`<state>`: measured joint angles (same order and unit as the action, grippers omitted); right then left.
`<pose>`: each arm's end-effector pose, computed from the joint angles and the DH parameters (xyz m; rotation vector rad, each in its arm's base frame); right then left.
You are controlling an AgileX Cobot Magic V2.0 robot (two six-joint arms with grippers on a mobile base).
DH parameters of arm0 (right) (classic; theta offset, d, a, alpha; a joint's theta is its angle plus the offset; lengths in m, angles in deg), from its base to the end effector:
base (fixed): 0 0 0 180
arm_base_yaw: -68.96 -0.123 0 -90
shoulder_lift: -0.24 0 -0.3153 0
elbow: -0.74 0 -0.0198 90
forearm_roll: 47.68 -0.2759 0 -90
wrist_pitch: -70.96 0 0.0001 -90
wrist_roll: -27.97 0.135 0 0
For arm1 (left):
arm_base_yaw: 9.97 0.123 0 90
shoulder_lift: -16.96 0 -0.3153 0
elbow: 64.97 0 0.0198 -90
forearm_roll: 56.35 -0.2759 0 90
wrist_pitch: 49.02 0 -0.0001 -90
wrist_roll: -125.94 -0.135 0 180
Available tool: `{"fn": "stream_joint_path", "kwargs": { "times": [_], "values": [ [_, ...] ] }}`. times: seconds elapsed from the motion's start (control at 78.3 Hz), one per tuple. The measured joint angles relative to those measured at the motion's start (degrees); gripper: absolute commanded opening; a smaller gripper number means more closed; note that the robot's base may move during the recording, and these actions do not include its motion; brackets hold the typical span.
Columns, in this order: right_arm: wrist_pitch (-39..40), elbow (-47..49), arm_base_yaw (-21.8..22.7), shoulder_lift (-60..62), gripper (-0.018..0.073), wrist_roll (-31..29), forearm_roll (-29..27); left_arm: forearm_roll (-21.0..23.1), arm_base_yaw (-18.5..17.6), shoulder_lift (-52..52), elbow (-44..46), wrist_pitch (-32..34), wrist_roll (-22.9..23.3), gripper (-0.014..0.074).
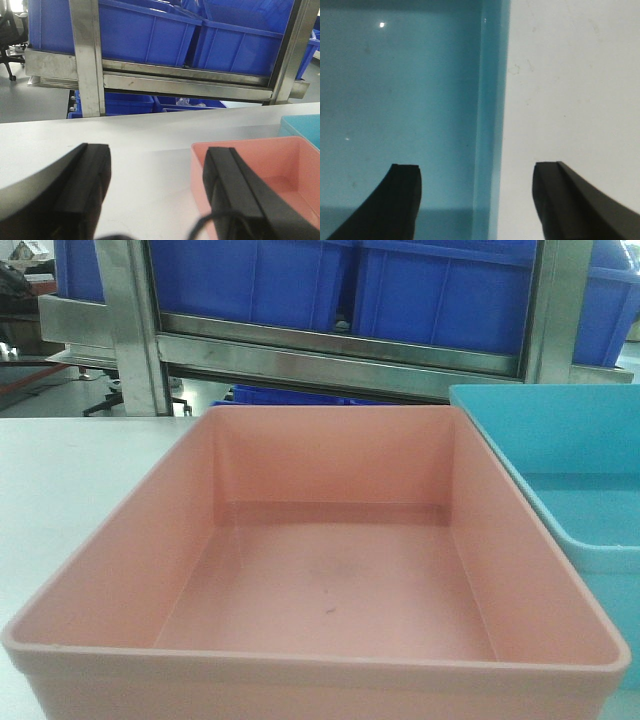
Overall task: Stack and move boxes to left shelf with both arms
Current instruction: 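Lift the blue bin with the right gripper and place it onto the pink bin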
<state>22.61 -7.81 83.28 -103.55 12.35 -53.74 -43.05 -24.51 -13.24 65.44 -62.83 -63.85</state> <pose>0.3734 -0.0843 0.2157 0.0478 2.7927 0.0001 0.1241 -0.0399 0.3423 0.2045 1.6218 -0.2816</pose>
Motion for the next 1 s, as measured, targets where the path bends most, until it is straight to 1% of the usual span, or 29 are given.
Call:
{"fn": "stream_joint_path", "kwargs": {
  "times": [0.14,0.319,0.37,0.409,0.498,0.523,0.549,0.613,0.74,0.996],
  "values": [
    [0.0,0.7,0.2,-4.0,0.049,-0.5,0.0,0.0,0.0,0.0,0.0,0.0,0.0,0.0322],
    [0.0,0.9,0.8,-6.8,0.0385,-0.6,0.0,0.0,0.0,0.0,0.0,-0.1,0.0,0.0322],
    [0.0,0.9,1.0,-7.1,0.034,-0.6,0.0,0.0,0.0,0.0,0.0,-0.1,0.0,0.0322],
    [0.0,0.9,1.2,-7.2,0.0289,-0.6,0.0,0.0,0.0,0.0,0.0,-0.1,0.0,0.0322],
    [-0.1,0.9,1.6,-7.3,0.0135,-0.6,0.1,0.0,0.0,0.0,0.0,-0.1,0.0,0.0322],
    [-0.2,0.9,1.7,-7.3,0.0074,-0.6,0.0,0.0,0.0,0.0,0.0,-0.1,0.0,0.0322],
    [-0.3,0.9,1.7,-7.3,0.0039,-0.6,0.0,0.0,0.0,0.0,0.0,-0.1,0.0,0.0322],
    [-0.7,1.1,1.7,-7.3,0.0061,-0.6,0.0,0.0,0.0,0.0,0.0,-0.1,0.0,0.0322],
    [-2.1,2.2,2.2,-6.7,0.0057,-0.6,-0.1,0.0,0.0,0.0,0.0,-0.2,0.0,0.0322],
    [-4.4,5.9,4.8,0.6,0.0057,-1.2,0.2,0.0,0.0,0.0,0.0,-0.2,0.0,0.0322]
  ]
}}
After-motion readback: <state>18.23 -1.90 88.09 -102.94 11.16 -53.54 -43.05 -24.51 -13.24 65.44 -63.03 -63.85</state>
